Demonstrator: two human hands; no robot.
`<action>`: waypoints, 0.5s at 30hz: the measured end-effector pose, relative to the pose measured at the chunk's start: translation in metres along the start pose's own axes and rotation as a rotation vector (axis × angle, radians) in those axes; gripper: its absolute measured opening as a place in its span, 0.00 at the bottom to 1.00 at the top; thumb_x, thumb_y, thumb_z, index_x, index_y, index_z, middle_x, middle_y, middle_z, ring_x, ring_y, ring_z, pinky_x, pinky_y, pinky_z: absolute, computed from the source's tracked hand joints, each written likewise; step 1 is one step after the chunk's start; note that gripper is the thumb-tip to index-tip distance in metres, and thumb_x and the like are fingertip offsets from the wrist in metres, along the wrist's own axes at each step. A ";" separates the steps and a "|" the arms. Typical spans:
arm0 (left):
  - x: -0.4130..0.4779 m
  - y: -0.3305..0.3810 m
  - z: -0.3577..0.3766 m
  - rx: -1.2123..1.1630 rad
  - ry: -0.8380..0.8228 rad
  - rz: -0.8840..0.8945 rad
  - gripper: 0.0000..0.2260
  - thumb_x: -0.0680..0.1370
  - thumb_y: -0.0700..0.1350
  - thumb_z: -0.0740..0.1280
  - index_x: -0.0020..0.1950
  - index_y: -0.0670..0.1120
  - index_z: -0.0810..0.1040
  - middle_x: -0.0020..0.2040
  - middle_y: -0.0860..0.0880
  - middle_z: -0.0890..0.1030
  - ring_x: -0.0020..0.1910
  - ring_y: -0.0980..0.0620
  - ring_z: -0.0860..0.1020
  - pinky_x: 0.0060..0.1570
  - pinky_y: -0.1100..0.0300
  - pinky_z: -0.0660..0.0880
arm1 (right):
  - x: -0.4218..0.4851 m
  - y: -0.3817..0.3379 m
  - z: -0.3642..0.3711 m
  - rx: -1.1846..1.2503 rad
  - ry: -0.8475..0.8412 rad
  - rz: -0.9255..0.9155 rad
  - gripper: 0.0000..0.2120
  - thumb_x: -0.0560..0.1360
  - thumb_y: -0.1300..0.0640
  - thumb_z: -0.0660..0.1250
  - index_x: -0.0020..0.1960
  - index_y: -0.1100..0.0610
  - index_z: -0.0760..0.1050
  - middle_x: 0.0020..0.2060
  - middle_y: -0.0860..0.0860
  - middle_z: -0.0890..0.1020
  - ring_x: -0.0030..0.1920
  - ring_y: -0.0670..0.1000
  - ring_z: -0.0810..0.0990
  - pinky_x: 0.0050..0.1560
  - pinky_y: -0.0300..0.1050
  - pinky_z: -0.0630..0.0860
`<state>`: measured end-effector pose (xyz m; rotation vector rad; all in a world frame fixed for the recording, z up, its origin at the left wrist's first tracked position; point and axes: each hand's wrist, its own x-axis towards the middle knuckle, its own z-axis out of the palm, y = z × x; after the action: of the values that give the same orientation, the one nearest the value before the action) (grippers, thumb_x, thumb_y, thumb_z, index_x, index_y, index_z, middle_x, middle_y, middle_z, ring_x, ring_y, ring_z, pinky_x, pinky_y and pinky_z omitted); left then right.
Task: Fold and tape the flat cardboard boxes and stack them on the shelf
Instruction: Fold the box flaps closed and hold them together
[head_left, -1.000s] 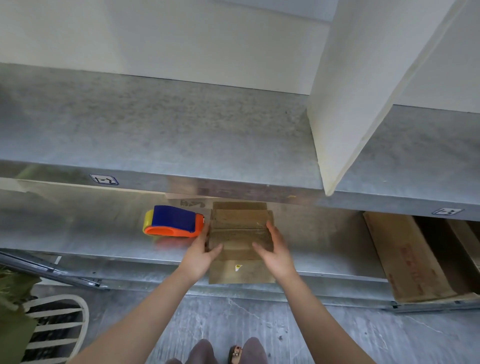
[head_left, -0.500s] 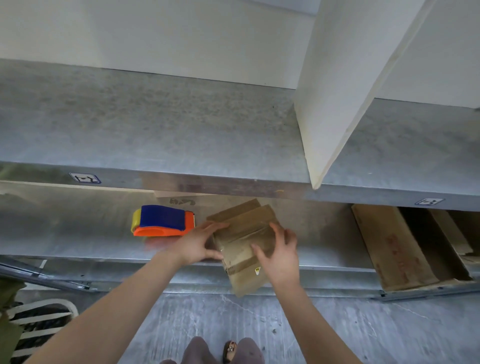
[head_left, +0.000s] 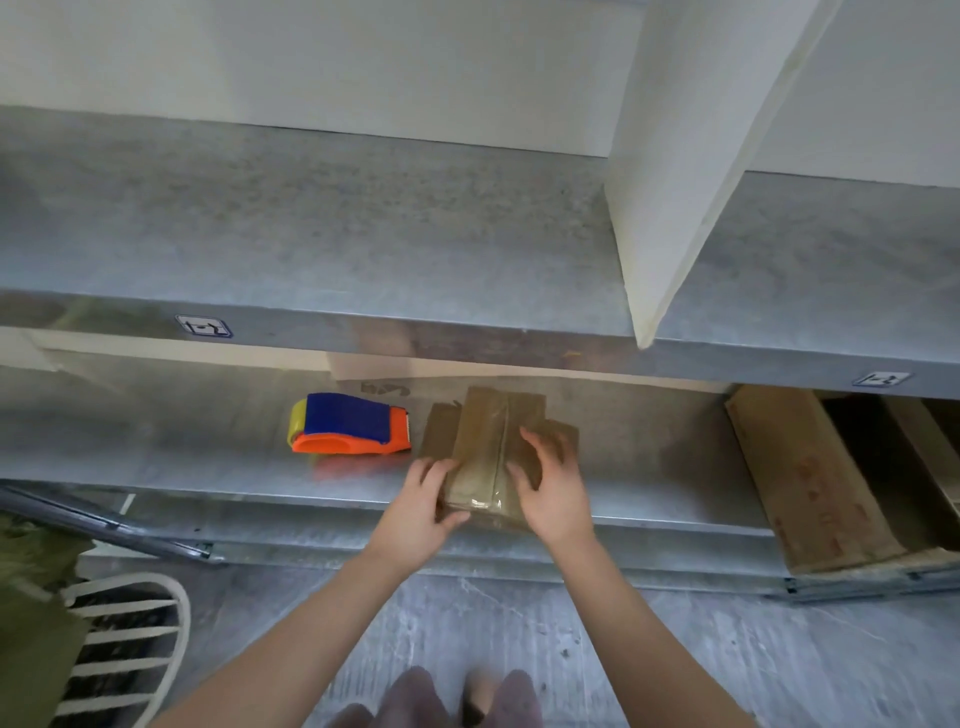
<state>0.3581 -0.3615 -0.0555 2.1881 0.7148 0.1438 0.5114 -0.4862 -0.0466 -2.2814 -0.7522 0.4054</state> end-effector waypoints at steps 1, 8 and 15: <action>0.002 0.002 0.001 0.009 0.015 -0.016 0.27 0.75 0.48 0.72 0.72 0.51 0.66 0.65 0.52 0.66 0.50 0.53 0.75 0.54 0.56 0.75 | -0.005 -0.001 -0.001 0.035 0.033 0.003 0.26 0.75 0.46 0.70 0.71 0.48 0.70 0.70 0.55 0.67 0.69 0.54 0.71 0.65 0.46 0.71; 0.008 0.012 0.008 0.043 0.140 -0.022 0.24 0.77 0.49 0.69 0.72 0.52 0.68 0.66 0.53 0.71 0.50 0.53 0.78 0.53 0.58 0.75 | -0.025 0.012 -0.004 0.115 -0.088 -0.026 0.32 0.71 0.54 0.75 0.72 0.49 0.68 0.70 0.53 0.69 0.70 0.52 0.69 0.67 0.51 0.70; 0.029 0.002 -0.008 0.229 0.063 0.063 0.22 0.79 0.49 0.65 0.73 0.51 0.68 0.68 0.49 0.72 0.67 0.49 0.69 0.65 0.59 0.66 | 0.010 0.005 -0.007 -0.019 -0.197 -0.035 0.32 0.74 0.59 0.71 0.75 0.49 0.64 0.72 0.52 0.68 0.71 0.54 0.69 0.68 0.45 0.68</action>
<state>0.3805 -0.3412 -0.0523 2.4351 0.7278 0.1716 0.5243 -0.4863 -0.0457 -2.2652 -0.8956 0.6153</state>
